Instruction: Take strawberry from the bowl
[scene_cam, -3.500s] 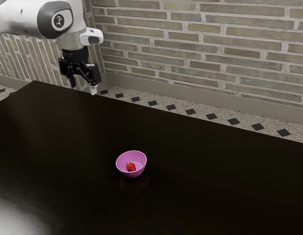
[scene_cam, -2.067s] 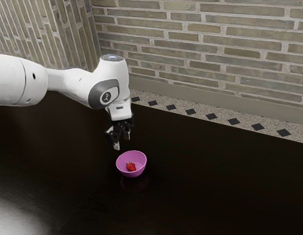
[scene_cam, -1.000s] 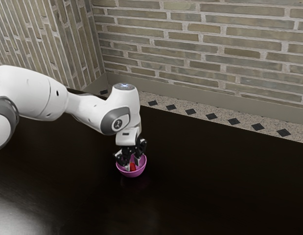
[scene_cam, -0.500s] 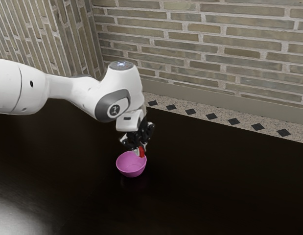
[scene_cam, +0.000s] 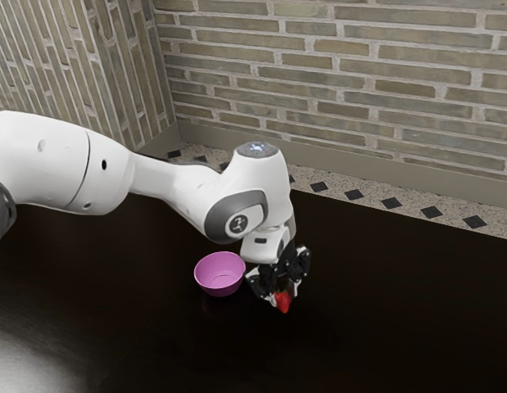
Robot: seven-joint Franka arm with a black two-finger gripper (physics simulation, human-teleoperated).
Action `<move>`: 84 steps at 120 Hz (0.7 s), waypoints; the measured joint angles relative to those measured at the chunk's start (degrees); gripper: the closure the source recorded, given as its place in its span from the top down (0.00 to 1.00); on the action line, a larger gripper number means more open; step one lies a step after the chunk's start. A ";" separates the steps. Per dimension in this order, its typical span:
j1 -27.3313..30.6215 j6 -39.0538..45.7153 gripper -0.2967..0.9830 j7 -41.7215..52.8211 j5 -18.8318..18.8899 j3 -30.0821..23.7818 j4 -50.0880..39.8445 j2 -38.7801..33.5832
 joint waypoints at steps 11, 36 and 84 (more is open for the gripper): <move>-0.01 -0.16 0.54 -0.27 -0.02 0.00 0.01 0.00; 0.68 -2.18 0.68 -2.77 -0.03 1.07 -1.31 -6.12; 8.28 -33.21 0.75 -31.51 3.56 10.65 9.95 -24.76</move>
